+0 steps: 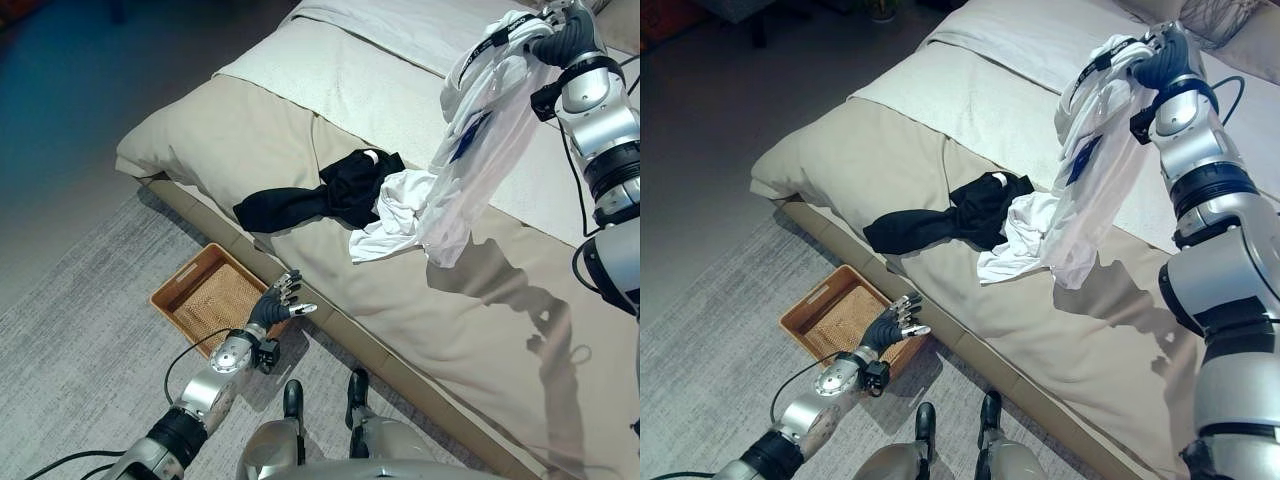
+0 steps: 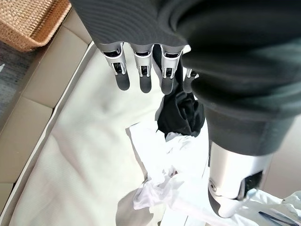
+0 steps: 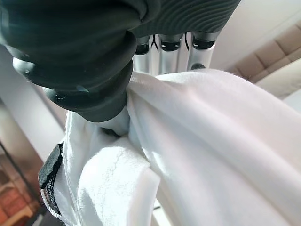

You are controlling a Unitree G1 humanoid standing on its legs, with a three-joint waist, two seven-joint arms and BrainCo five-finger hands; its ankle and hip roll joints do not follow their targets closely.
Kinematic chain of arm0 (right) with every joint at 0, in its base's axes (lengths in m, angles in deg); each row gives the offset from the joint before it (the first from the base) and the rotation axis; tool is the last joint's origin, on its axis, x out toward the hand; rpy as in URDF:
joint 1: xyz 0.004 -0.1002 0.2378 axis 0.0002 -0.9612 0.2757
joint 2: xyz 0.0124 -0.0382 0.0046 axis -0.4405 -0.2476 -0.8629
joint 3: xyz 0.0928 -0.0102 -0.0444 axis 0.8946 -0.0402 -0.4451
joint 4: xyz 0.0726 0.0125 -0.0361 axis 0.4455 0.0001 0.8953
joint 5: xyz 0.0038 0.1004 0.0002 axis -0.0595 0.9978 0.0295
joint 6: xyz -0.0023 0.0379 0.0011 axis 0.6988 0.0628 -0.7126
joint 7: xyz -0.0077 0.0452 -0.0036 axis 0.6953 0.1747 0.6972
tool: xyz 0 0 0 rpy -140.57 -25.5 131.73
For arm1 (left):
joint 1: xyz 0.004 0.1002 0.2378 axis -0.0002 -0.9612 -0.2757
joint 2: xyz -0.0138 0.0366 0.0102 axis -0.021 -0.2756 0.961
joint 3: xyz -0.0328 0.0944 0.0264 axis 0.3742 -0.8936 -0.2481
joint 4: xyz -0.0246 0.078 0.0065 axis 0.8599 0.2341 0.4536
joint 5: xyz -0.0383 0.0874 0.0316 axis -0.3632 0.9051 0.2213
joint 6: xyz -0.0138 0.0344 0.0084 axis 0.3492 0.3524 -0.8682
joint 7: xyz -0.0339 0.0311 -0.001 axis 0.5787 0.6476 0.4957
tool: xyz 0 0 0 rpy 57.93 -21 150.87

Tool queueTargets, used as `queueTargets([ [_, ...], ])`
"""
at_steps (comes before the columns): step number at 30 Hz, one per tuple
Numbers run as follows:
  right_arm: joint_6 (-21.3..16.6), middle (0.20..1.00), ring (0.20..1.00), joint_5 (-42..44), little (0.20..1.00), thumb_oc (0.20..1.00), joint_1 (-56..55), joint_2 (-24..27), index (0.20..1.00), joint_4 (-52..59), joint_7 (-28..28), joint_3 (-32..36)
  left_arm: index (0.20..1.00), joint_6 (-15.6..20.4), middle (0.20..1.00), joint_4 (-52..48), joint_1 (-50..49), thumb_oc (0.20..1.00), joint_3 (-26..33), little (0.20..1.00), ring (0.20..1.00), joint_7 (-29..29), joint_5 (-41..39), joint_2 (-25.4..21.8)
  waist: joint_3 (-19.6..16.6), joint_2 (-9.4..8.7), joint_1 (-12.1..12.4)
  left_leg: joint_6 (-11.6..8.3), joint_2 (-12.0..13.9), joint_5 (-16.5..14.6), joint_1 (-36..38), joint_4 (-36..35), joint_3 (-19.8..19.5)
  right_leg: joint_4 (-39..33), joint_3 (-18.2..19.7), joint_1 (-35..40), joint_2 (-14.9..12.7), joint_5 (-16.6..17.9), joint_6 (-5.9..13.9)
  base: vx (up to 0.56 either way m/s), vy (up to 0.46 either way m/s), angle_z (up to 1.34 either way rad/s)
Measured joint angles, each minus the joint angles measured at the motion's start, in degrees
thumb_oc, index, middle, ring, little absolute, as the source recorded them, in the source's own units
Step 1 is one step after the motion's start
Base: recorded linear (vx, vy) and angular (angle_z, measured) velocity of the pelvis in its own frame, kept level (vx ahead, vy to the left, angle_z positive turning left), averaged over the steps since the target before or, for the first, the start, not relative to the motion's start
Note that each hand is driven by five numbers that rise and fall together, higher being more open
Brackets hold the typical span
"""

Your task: Pick up clothes into the bucket

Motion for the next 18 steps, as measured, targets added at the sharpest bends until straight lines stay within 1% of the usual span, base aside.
queueTargets([
  [3,-0.01,0.200,0.200,0.92,0.200,0.200,0.94,0.04,0.200,0.13,0.42,0.09,1.000,0.00,1.000,0.00,0.01,1.000,0.37,1.000,1.000,0.04,0.02,0.00,0.01,-0.01,-0.17,0.00,0.00,0.00,-0.05,-0.11,-0.10,0.00,-0.15,-0.08,0.01,0.00,0.00,0.00,0.000,0.00],
  [4,-0.03,0.200,0.200,1.25,0.200,0.200,1.46,0.26,0.200,1.35,1.37,0.59,1.000,0.00,1.000,-0.05,0.04,1.000,1.07,1.000,1.000,0.05,0.02,0.00,0.02,-0.02,-0.97,0.00,0.03,0.00,0.00,-0.19,-0.13,0.00,-0.20,-0.08,0.03,0.00,0.00,0.05,0.008,0.03],
  [6,-0.62,0.200,0.200,1.39,0.200,0.200,1.97,0.55,0.200,4.55,2.49,0.76,1.000,0.01,1.000,-0.08,0.10,1.000,2.06,1.000,1.000,0.12,0.03,-0.31,0.02,-0.02,-1.39,0.00,0.05,0.00,0.01,-0.27,-0.31,0.00,-0.47,-0.03,0.03,0.00,0.00,0.05,0.001,0.04],
  [8,-1.93,0.200,0.200,2.46,0.200,0.200,2.32,2.88,0.200,13.22,4.00,1.34,1.000,0.14,1.000,-3.95,0.84,1.000,3.79,1.000,1.000,0.34,0.14,-1.89,0.03,-0.02,-2.25,0.00,0.10,0.01,0.31,-0.33,-0.33,0.01,-0.61,0.30,0.07,0.01,-0.02,0.06,0.002,0.02],
  [9,-2.57,0.200,0.200,2.49,0.200,0.200,2.56,3.07,0.200,14.64,4.58,1.51,1.000,0.62,1.000,-5.01,1.22,1.000,4.23,1.000,1.000,0.53,0.15,-2.33,0.02,-0.02,-2.30,0.00,0.13,0.01,0.59,-0.34,-0.35,0.01,-0.64,0.60,0.10,0.02,-0.02,0.05,0.006,0.03],
  [10,-3.43,0.200,0.200,3.38,0.200,0.200,3.00,3.59,0.200,16.71,5.08,1.50,1.000,0.76,1.000,-6.46,3.53,1.000,4.54,1.000,1.000,0.70,0.23,-3.34,0.02,-0.02,-2.65,0.00,0.18,0.01,1.65,-0.38,-0.35,0.01,-0.67,1.62,0.13,0.02,-0.03,0.05,0.003,0.01],
  [13,-4.10,0.200,0.200,4.83,0.200,0.200,3.36,4.89,0.200,19.80,5.07,1.48,1.000,1.04,1.000,-9.97,9.15,1.000,6.41,1.000,1.000,1.49,0.39,-4.73,0.02,-0.03,-2.75,0.00,0.34,0.00,3.80,-0.48,-0.47,0.00,-0.70,3.70,0.28,0.01,-0.02,0.06,0.009,0.03],
  [15,-4.47,0.200,0.200,6.34,0.200,0.200,3.42,6.38,0.200,23.80,4.74,1.50,1.000,2.70,1.000,-12.37,16.10,1.000,7.83,1.000,1.000,2.85,0.57,-5.91,-0.04,-0.06,-2.88,-0.07,0.40,-0.07,5.27,-0.74,-0.43,0.00,-0.66,5.07,0.35,-0.01,0.00,0.07,0.006,-0.01],
  [16,-4.58,0.200,0.200,6.81,0.200,0.200,3.44,6.77,0.200,24.86,4.62,1.48,1.000,3.11,1.000,-12.51,17.91,1.000,8.09,1.000,1.000,3.11,0.68,-6.03,-0.07,-0.05,-3.08,-0.10,0.39,-0.10,5.61,-0.73,-0.34,-0.01,-0.59,5.30,0.35,-0.01,0.01,0.07,0.010,-0.07],
  [17,-4.60,0.200,0.200,7.46,0.200,0.200,3.25,7.33,0.200,27.45,4.29,1.54,1.000,3.57,1.000,-12.52,22.17,1.000,8.29,1.000,1.000,3.99,1.36,-6.62,-0.11,-0.08,-3.12,-0.19,0.37,-0.17,6.24,-0.75,-0.07,-0.01,-0.41,5.82,0.33,-0.02,0.01,0.03,0.007,-0.09],
  [18,-4.62,0.200,0.200,7.62,0.200,0.200,3.19,7.40,0.200,28.54,4.12,1.59,1.000,3.89,1.000,-12.54,23.51,1.000,8.41,1.000,1.000,4.40,1.63,-6.78,-0.11,-0.08,-3.55,-0.23,0.36,-0.21,6.52,-0.75,0.10,-0.01,-0.28,6.06,0.31,-0.02,0.02,0.05,0.008,-0.07],
])
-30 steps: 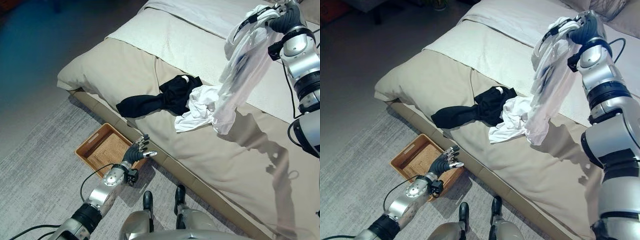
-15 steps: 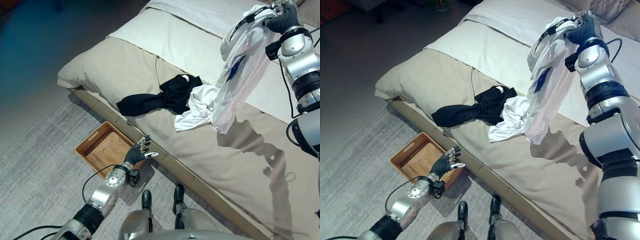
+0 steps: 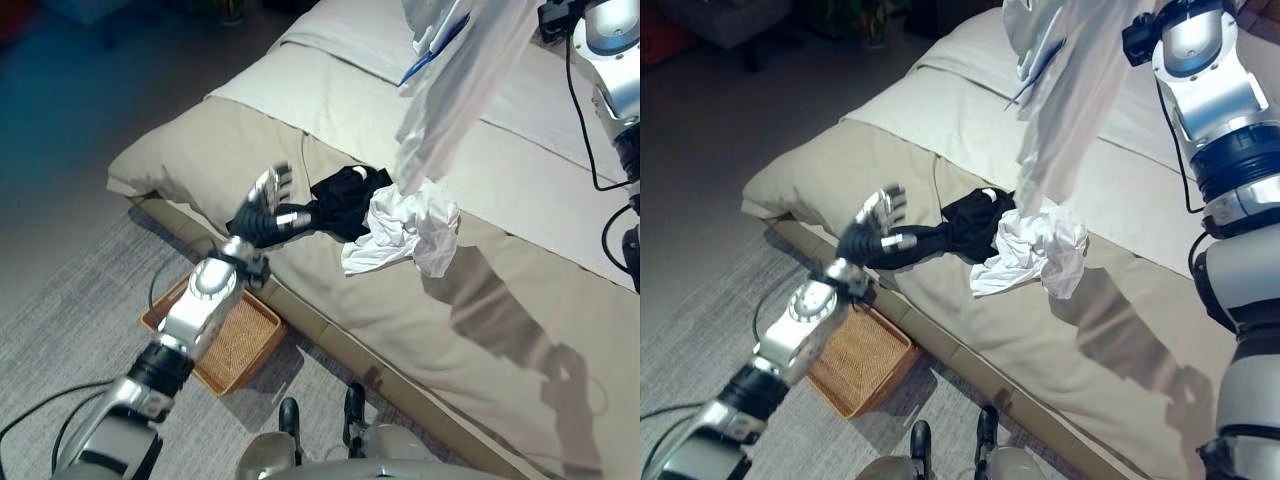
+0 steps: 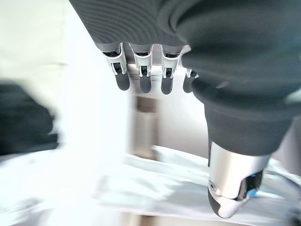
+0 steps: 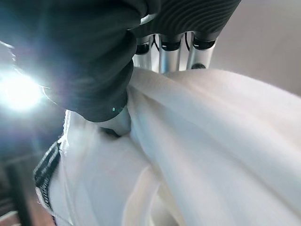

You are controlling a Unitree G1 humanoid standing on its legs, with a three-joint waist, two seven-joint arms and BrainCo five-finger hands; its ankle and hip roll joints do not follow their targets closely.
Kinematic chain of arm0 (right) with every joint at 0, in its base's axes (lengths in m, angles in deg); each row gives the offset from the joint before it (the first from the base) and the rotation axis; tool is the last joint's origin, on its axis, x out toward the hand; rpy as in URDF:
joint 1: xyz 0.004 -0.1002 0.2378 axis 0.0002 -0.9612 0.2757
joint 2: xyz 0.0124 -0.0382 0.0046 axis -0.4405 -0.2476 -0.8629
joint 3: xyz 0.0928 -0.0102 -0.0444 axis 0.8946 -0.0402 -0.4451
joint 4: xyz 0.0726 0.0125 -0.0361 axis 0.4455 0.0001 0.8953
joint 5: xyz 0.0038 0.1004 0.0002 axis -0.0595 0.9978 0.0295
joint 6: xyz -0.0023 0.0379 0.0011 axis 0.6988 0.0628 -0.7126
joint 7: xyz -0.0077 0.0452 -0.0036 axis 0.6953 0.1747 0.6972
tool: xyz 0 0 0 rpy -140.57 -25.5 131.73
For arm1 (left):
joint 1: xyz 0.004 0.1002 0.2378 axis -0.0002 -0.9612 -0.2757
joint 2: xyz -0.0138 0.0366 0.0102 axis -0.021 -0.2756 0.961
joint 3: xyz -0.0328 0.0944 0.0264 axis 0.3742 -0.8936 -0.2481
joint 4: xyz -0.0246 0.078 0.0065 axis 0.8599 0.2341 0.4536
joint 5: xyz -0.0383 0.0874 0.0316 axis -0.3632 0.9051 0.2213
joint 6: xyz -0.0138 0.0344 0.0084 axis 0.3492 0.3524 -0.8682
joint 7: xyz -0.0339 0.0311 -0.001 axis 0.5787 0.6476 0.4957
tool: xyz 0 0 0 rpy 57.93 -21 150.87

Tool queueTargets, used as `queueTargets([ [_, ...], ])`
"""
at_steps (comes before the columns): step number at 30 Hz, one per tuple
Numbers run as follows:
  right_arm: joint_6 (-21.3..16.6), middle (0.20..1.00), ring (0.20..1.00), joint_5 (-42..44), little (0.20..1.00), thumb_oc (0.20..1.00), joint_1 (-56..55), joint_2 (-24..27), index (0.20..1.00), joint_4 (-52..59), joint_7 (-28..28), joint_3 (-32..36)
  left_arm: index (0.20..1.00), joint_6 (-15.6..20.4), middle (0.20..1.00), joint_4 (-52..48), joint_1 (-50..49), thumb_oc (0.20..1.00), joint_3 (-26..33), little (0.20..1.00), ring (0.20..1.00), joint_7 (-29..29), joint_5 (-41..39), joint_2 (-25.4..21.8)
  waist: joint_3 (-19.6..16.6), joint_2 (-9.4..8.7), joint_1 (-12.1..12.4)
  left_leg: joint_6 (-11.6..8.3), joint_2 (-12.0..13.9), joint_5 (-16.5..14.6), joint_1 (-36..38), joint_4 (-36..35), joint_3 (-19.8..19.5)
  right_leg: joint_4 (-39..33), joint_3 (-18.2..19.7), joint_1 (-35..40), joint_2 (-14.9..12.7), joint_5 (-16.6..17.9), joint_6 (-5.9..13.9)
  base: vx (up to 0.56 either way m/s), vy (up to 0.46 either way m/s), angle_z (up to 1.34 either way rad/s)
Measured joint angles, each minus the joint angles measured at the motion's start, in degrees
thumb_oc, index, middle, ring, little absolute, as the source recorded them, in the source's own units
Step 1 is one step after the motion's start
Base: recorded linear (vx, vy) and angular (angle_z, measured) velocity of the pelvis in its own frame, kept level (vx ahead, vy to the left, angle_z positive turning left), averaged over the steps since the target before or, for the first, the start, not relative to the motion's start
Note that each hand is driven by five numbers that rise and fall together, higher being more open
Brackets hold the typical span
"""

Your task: Pick up clothes into the bucket

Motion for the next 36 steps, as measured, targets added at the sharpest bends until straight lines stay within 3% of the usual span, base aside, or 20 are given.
queueTargets([
  [5,-0.46,0.200,0.200,1.56,0.200,0.200,-6.35,1.69,0.200,10.67,-2.03,3.46,1.000,0.92,1.000,-0.18,8.43,1.000,-3.29,1.000,1.000,1.83,0.20,-1.23,-0.42,-0.12,-1.89,-0.15,-0.02,-0.12,1.65,-0.02,0.45,0.01,0.55,1.55,0.02,0.00,0.00,0.03,0.007,-0.05],
  [11,0.16,0.200,0.200,1.65,0.200,0.200,-17.52,2.25,0.200,16.16,-6.05,3.67,1.000,0.72,1.000,0.11,12.71,1.000,-8.64,1.000,1.000,1.92,0.41,-1.49,-2.96,0.07,-2.92,-0.24,0.12,-0.24,2.80,-0.04,1.48,-0.01,1.49,2.33,0.22,-0.04,0.00,0.00,0.002,-0.08],
  [16,1.03,0.200,0.200,2.09,0.200,0.200,-25.80,2.07,0.200,22.91,-8.84,3.74,1.000,0.60,1.000,0.47,12.92,1.000,-9.70,1.000,1.000,2.16,0.56,-1.13,-4.80,0.15,-3.97,-0.23,0.27,-0.23,2.91,-0.06,1.68,-0.01,1.83,2.37,0.37,-0.06,0.03,0.00,0.001,-0.01],
  [22,1.28,0.200,0.200,2.10,0.200,0.200,-29.10,1.96,0.200,25.57,-10.88,3.70,1.000,0.51,1.000,2.28,12.97,1.000,-9.94,1.000,1.000,2.28,0.66,0.97,-5.31,0.23,-4.04,-0.21,0.27,-0.20,2.97,-0.05,1.72,0.00,1.97,2.38,0.37,-0.07,0.05,0.00,0.001,-0.01],
  [32,1.16,0.200,0.200,2.10,0.200,0.200,-33.89,0.70,0.200,37.15,-13.29,4.23,1.000,-1.78,1.000,11.13,12.98,1.000,-9.88,1.000,1.000,4.47,9.65,5.98,-6.26,0.21,-4.02,-0.18,0.28,-0.17,3.00,-0.05,1.51,0.01,1.81,2.48,0.39,0.16,-0.27,0.00,0.000,0.00],
  [36,0.79,0.200,0.200,2.11,0.200,0.200,-33.89,-1.10,0.200,39.32,-13.72,4.71,1.000,-1.88,1.000,12.45,13.04,1.000,-10.42,1.000,1.000,4.42,9.75,6.71,-6.28,0.19,-4.05,-0.18,0.27,-0.16,3.02,-0.04,1.48,0.01,1.80,2.51,0.37,0.16,-0.27,0.00,0.000,0.00],
])
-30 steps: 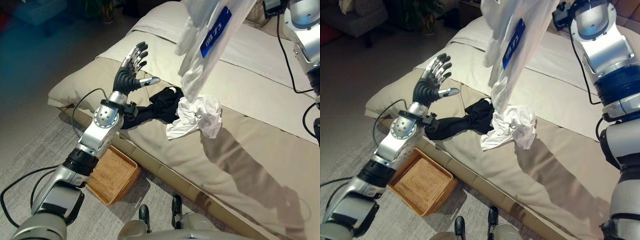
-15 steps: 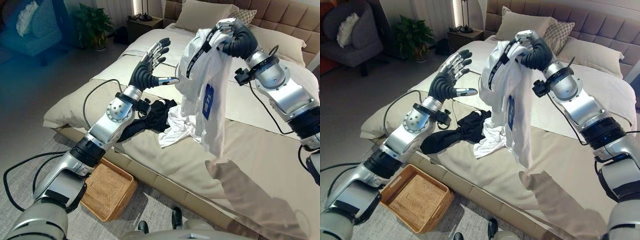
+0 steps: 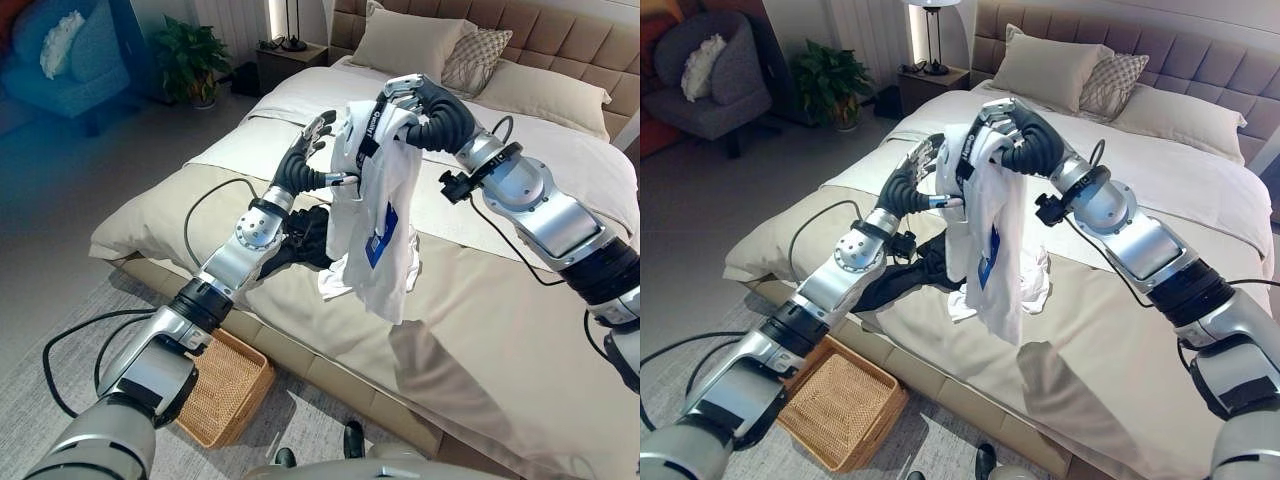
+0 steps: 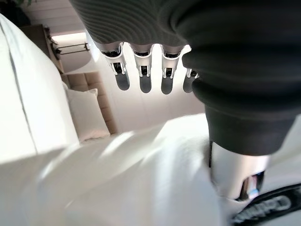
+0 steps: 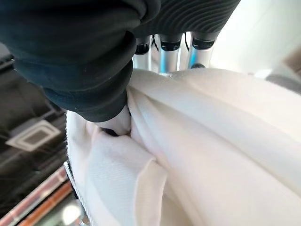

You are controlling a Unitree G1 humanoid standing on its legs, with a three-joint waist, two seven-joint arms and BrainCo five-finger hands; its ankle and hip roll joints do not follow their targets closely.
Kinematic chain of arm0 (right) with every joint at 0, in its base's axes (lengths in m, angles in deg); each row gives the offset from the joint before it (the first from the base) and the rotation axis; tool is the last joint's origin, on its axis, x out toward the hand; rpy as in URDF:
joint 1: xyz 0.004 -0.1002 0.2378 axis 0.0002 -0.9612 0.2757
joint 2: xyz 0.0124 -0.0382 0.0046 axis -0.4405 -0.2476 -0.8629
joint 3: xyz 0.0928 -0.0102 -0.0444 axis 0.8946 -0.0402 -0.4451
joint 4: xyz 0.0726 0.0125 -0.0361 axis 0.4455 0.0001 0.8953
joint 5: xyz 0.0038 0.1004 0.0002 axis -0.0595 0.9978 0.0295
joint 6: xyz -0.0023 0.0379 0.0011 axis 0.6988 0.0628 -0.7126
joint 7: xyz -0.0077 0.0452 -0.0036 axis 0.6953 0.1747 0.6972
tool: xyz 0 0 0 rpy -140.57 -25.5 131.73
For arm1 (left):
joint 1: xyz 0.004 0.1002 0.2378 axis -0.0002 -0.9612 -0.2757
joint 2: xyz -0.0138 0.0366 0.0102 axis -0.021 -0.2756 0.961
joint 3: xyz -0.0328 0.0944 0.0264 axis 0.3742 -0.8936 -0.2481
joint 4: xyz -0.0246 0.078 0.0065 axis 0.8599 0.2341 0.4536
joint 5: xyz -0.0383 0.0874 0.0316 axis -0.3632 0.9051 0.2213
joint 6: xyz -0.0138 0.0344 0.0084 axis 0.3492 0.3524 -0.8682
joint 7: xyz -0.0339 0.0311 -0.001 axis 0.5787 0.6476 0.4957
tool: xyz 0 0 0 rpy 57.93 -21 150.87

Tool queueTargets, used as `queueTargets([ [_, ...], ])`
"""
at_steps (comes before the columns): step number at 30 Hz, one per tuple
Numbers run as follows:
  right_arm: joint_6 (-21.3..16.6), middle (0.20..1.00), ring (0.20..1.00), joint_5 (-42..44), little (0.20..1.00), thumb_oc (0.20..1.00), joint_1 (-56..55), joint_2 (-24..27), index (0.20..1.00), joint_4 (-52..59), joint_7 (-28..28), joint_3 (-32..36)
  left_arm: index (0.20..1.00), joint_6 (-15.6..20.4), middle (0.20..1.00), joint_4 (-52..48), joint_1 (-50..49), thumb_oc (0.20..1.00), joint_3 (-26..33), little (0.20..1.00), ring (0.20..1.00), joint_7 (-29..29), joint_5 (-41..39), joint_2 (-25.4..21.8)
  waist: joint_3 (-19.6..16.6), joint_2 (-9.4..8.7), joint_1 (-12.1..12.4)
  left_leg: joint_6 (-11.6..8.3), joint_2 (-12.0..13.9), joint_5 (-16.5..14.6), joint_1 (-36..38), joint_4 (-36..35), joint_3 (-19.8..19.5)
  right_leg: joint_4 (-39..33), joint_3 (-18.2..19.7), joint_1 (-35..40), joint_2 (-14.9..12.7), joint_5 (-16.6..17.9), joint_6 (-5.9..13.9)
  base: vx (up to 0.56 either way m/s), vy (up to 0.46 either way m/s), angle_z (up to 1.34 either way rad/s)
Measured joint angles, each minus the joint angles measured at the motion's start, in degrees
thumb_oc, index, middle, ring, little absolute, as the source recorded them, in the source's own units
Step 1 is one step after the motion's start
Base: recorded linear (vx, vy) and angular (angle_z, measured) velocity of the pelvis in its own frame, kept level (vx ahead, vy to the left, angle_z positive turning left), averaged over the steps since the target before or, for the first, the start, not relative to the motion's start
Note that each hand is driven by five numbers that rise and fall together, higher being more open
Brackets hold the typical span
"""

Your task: Pick up clothes into the bucket

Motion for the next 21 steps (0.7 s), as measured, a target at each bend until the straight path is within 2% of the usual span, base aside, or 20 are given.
queueTargets([
  [6,-0.16,0.200,0.200,0.24,0.200,0.200,0.00,-1.88,0.200,0.12,-0.49,-0.01,1.000,-0.55,1.000,0.09,0.58,1.000,-3.99,1.000,1.000,-1.69,-0.32,0.47,0.00,0.01,-0.06,0.00,-0.02,-0.01,0.21,0.00,-0.06,0.00,-0.05,0.19,-0.05,-0.01,0.01,0.00,0.000,0.00],
  [7,-0.16,0.200,0.200,0.90,0.200,0.200,0.00,-1.91,0.200,0.15,-0.65,-0.05,1.000,-1.16,1.000,-0.38,2.42,1.000,-7.84,1.000,1.000,-3.55,-3.40,-0.87,0.00,0.02,0.08,0.00,-0.03,-0.01,0.19,0.00,-0.10,0.00,-0.07,0.19,-0.06,-0.01,0.01,0.00,0.000,0.00],
  [13,-0.16,0.200,0.200,2.77,0.200,0.200,0.00,-1.53,0.200,2.37,-1.25,-0.37,1.000,-2.49,1.000,-6.06,10.75,1.000,-20.02,1.000,1.000,-11.63,-19.03,-9.37,-0.24,0.44,-0.24,-0.01,-0.05,-0.02,0.15,0.00,-0.15,0.00,-0.19,0.17,-0.12,-0.03,0.02,0.00,0.000,0.00],
  [17,-0.22,0.200,0.200,3.60,0.200,0.200,0.00,-1.50,0.200,4.23,-1.59,-0.92,1.000,-3.68,1.000,-6.36,12.31,1.000,-21.76,1.000,1.000,-14.85,-25.66,-9.74,-0.69,1.20,-0.24,-0.02,-0.07,-0.02,0.10,0.00,-0.22,0.00,-0.27,0.15,-0.12,-0.04,0.01,0.00,0.000,0.00],
  [21,-0.39,0.200,0.200,4.01,0.200,0.200,0.00,-1.53,0.200,4.24,-2.08,-1.61,1.000,-5.81,1.000,-8.34,12.84,1.000,-24.78,1.000,1.000,-19.02,-33.41,-12.65,-0.91,1.54,-0.31,-0.02,-0.08,-0.02,-0.29,-0.01,-0.24,0.00,-0.23,-0.21,-0.12,-0.05,0.01,0.00,0.000,0.00],
])
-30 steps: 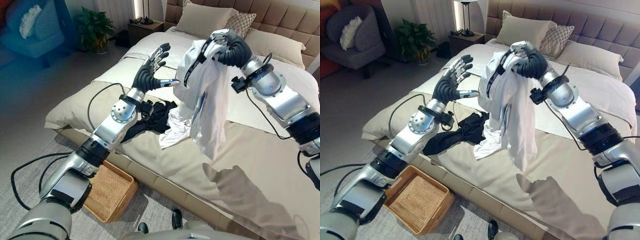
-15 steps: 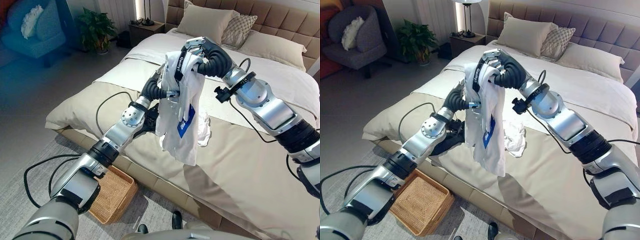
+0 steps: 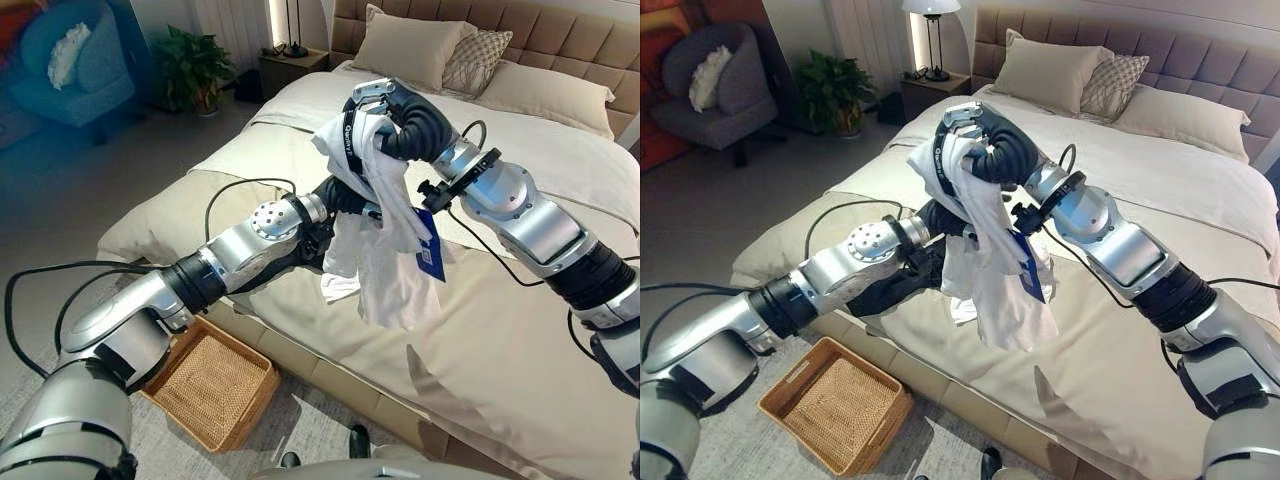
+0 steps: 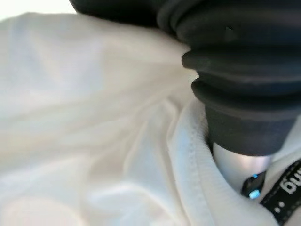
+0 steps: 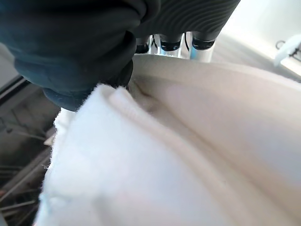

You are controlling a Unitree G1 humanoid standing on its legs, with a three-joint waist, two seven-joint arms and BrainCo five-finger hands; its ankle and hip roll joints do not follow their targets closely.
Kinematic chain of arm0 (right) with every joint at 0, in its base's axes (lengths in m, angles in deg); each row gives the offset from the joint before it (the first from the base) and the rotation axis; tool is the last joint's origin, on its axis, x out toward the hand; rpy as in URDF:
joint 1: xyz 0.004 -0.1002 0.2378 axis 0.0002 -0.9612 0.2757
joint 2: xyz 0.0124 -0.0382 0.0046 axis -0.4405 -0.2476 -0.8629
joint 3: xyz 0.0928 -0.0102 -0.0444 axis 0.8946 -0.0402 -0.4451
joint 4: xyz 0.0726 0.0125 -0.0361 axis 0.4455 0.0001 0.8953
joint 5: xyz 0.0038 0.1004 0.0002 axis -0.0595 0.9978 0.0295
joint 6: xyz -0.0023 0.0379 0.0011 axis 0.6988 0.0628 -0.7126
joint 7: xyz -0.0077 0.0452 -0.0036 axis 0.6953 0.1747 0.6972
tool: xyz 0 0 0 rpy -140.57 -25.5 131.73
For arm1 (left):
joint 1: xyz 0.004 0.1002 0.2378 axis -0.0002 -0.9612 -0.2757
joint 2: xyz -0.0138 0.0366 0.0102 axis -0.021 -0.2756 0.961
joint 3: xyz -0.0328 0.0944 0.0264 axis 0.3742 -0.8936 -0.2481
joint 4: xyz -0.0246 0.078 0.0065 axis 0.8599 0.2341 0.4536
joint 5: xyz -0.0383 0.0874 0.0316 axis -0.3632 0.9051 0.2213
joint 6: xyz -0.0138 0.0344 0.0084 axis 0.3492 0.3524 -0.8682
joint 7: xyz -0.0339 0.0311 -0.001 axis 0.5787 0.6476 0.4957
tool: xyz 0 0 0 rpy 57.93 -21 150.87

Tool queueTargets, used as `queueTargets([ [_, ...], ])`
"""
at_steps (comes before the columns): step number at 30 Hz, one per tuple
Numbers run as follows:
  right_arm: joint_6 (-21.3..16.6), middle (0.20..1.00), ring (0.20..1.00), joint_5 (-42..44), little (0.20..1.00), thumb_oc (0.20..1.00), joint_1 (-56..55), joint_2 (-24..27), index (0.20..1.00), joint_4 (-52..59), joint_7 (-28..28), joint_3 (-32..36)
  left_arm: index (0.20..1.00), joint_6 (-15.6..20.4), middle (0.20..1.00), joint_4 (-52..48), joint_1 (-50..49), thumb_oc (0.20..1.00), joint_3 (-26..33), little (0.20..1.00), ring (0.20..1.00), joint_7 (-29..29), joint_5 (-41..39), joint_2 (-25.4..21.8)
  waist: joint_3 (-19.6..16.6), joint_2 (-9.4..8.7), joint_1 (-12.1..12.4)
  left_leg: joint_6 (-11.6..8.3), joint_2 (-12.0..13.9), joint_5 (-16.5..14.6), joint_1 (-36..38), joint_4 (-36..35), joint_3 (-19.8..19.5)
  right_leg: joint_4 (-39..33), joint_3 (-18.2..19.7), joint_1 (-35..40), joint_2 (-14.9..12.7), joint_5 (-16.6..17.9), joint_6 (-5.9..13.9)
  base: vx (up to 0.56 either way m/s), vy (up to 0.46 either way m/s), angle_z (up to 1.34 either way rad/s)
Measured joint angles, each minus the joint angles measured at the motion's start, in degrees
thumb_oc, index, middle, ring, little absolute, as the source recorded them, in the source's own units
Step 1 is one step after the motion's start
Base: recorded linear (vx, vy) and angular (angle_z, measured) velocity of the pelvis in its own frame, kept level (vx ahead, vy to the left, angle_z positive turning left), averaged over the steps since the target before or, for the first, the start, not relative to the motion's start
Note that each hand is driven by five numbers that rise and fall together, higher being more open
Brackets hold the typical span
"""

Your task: Pick up clothes into the bucket

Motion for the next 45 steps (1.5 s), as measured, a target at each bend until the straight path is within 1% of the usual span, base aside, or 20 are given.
queueTargets([
  [2,-0.33,0.200,0.200,0.00,0.200,0.200,0.00,-0.02,0.200,0.00,-0.17,-0.40,1.000,-1.03,1.000,-0.03,-0.06,1.000,-0.76,1.000,1.000,-1.93,-3.35,-0.58,-0.03,0.02,0.07,0.00,0.01,0.00,-0.02,0.00,-0.04,0.00,-0.02,0.00,0.01,0.00,0.00,0.00,0.000,0.00],
  [3,-0.46,0.200,0.200,0.00,0.200,0.200,0.00,-0.03,0.200,0.01,-0.33,-0.58,0.922,-1.34,0.922,-0.03,-0.25,0.922,-0.76,0.922,0.922,-2.54,-4.39,-0.65,-0.06,0.05,0.05,0.00,0.01,0.00,-0.02,0.00,-0.03,0.00,-0.03,-0.01,0.01,0.00,0.00,0.00,0.000,0.00],
  [4,-0.72,0.200,0.200,0.00,0.200,0.200,-0.01,-0.12,0.200,-0.01,-0.60,-0.95,0.539,-1.87,0.539,-0.01,-0.57,0.539,-0.59,0.539,0.539,-3.27,-5.75,-0.62,-0.13,0.05,0.09,0.00,0.00,0.00,-0.05,0.00,-0.04,0.00,-0.03,-0.01,0.00,0.00,0.00,0.00,0.000,0.00],
  [6,-0.84,0.200,0.200,0.00,0.200,0.200,-0.06,-0.28,0.200,-0.01,-0.91,-1.06,0.200,-1.87,0.200,-0.04,-2.50,0.200,0.60,0.200,0.200,-3.62,-7.58,-0.26,-0.25,0.09,0.08,0.00,0.00,0.00,-0.04,0.00,-0.05,0.01,-0.03,-0.01,0.01,0.00,0.00,0.00,0.000,0.00],
  [13,-0.92,0.200,0.200,-0.39,0.200,0.200,-1.64,-0.77,0.200,-0.06,-0.88,-0.91,0.200,-1.85,0.200,0.68,-10.79,0.200,8.23,0.200,0.200,-3.47,-8.56,3.08,-0.53,0.06,0.26,0.00,-0.03,-0.01,-0.04,-0.01,-0.06,0.01,-0.05,0.00,-0.02,0.00,0.00,0.00,0.000,0.00],
  [16,-0.92,0.200,0.200,-1.46,0.200,0.200,-2.48,-1.52,0.200,-0.16,-0.86,-0.71,0.200,-1.89,0.200,0.75,-12.57,0.200,9.26,0.200,0.200,-3.22,-8.63,3.59,-0.57,0.06,0.25,0.01,-0.03,-0.01,-0.01,-0.01,-0.06,0.01,-0.03,0.02,-0.02,0.00,0.00,0.00,0.000,0.00],
  [17,-0.92,0.464,0.464,-1.85,0.464,0.464,-2.77,-1.95,0.464,-0.18,-0.85,-0.36,0.200,-1.90,0.200,0.76,-13.28,0.200,9.92,0.200,0.200,-3.18,-9.16,3.80,-0.57,0.05,0.25,0.01,-0.03,-0.01,-0.02,-0.01,-0.05,0.00,-0.02,0.01,-0.01,0.00,0.00,0.00,0.000,0.00],
  [18,-0.92,0.542,0.542,-2.15,0.542,0.542,-3.39,-2.53,0.542,-0.23,-0.83,0.64,0.200,-1.91,0.200,0.77,-13.83,0.200,10.49,0.200,0.200,-3.19,-9.66,3.83,-0.59,0.03,0.27,0.01,-0.02,-0.01,0.01,-0.02,-0.05,0.01,-0.02,0.04,0.00,0.00,0.00,0.00,0.000,0.00],
  [19,-0.93,1.000,1.000,-2.56,1.000,1.000,-3.94,-2.77,1.000,-0.24,-0.76,1.42,0.200,-1.90,0.200,0.81,-14.27,0.200,10.92,0.200,0.200,-3.18,-9.66,3.82,-0.60,0.05,0.30,0.01,-0.02,-0.01,0.01,-0.02,-0.05,0.01,-0.02,0.04,0.00,0.00,0.00,0.00,0.000,0.00],
  [23,-0.92,1.000,1.000,-3.95,1.000,1.000,-5.49,-2.77,1.000,-0.77,-0.29,3.62,0.200,-1.90,0.200,1.84,-16.19,0.200,13.78,0.200,0.200,-2.60,-9.61,3.74,-0.63,0.01,0.43,0.01,0.00,0.00,0.01,-0.02,-0.06,0.00,-0.03,0.06,0.01,0.01,-0.01,0.00,0.000,0.00],
  [29,-0.93,1.000,1.000,-4.83,1.000,1.000,-10.93,-2.84,1.000,-1.78,1.19,10.92,0.200,-1.19,0.200,3.54,-21.21,0.200,23.28,0.200,0.200,-0.32,-9.54,3.16,-0.65,-0.01,0.58,0.02,0.01,0.00,-0.01,-0.03,-0.24,0.00,-0.23,0.11,-0.01,0.01,0.00,0.00,0.000,0.00],
  [31,-0.89,1.000,1.000,-4.81,1.000,1.000,-12.65,-2.77,1.000,-2.86,1.34,12.88,0.200,-0.90,0.200,4.23,-22.39,0.200,24.52,0.200,0.200,0.32,-9.48,1.66,-0.65,-0.02,0.59,0.02,0.02,0.00,-0.04,-0.03,-0.37,0.00,-0.34,0.11,-0.01,0.00,0.00,0.00,-0.002,0.03],
  [33,-1.00,1.000,1.000,-4.65,1.000,1.000,-19.06,-2.67,1.000,-3.21,1.36,18.27,0.200,-0.17,0.200,4.66,-26.04,0.200,29.90,0.200,0.200,1.18,-7.37,0.42,-0.65,-0.03,0.76,0.01,0.05,0.00,-0.11,-0.04,-0.84,-0.01,-0.84,0.22,-0.03,-0.15,-0.07,0.00,-0.006,0.10],
  [35,-0.81,1.000,1.000,-4.55,1.000,1.000,-23.27,-2.70,1.000,-4.83,1.17,20.88,0.200,0.37,0.200,5.45,-28.57,0.200,33.21,0.200,0.200,2.34,-6.37,-1.50,-0.61,-0.02,1.00,0.02,0.06,0.00,-0.21,-0.11,-0.93,-0.01,-0.94,0.15,-0.03,-0.22,-0.08,0.00,-0.002,0.03],
  [36,-0.57,1.000,1.000,-4.44,1.000,1.000,-27.77,-2.71,1.000,-5.53,1.22,23.33,0.200,1.08,0.200,5.53,-31.06,0.200,36.42,0.200,0.200,3.13,-4.61,-2.50,-0.58,0.00,1.38,0.01,0.07,-0.02,-0.24,-0.09,-0.97,-0.01,-1.00,0.15,-0.03,-0.37,-0.07,0.00,0.000,0.00],
  [40,0.76,1.000,1.000,-4.08,1.000,1.000,-39.22,-4.51,1.000,-9.02,0.42,28.39,0.200,2.25,0.200,4.81,-37.50,0.200,43.78,0.200,0.200,5.97,5.17,-7.12,-0.13,-0.09,2.36,-0.07,0.08,-0.09,-0.58,-0.31,-1.32,-0.04,-1.21,-0.02,-0.03,-0.96,0.27,-0.02,0.005,0.04],
  [41,0.78,1.000,1.000,-4.09,1.000,1.000,-40.92,-5.89,1.000,-9.51,0.18,29.72,0.200,2.32,0.200,4.12,-38.93,0.200,45.09,0.200,0.200,6.09,7.53,-8.42,0.08,-0.29,2.55,-0.07,0.11,-0.10,-0.75,-0.31,-1.45,-0.04,-1.28,-0.06,-0.03,-1.21,0.35,-0.06,0.008,0.08],
  [43,0.96,1.000,1.000,-4.17,1.000,1.000,-47.29,-10.59,1.000,-11.58,-0.41,34.14,0.200,2.94,0.200,3.01,-43.83,0.200,51.54,0.200,0.200,7.54,15.84,-10.58,0.46,-0.65,2.49,-0.26,0.17,-0.23,-1.73,-0.19,-1.68,-0.03,-1.49,-1.04,0.01,-1.38,0.29,-0.07,0.008,0.09],
  [44,1.15,1.000,1.000,-4.30,1.000,1.000,-52.04,-13.58,1.000,-16.12,-0.62,35.35,0.200,4.07,0.200,3.71,-45.80,0.200,55.52,0.200,0.200,9.65,20.35,-11.06,1.81,-0.73,2.89,-0.28,0.13,-0.21,-2.45,-0.04,-2.12,-0.01,-1.89,-1.61,-0.05,-1.38,0.30,-0.07,-0.001,0.11],
  [45,1.08,1.000,1.000,-4.35,1.000,1.000,-53.73,-15.84,1.000,-19.84,-0.76,35.86,0.200,4.65,0.200,4.13,-46.83,0.200,56.98,0.200,0.200,10.26,22.38,-11.59,2.12,-0.94,3.37,-0.28,0.13,-0.21,-3.06,-0.02,-2.30,-0.01,-2.06,-2.15,-0.04,-1.38,0.30,-0.09,-0.007,0.11],
])
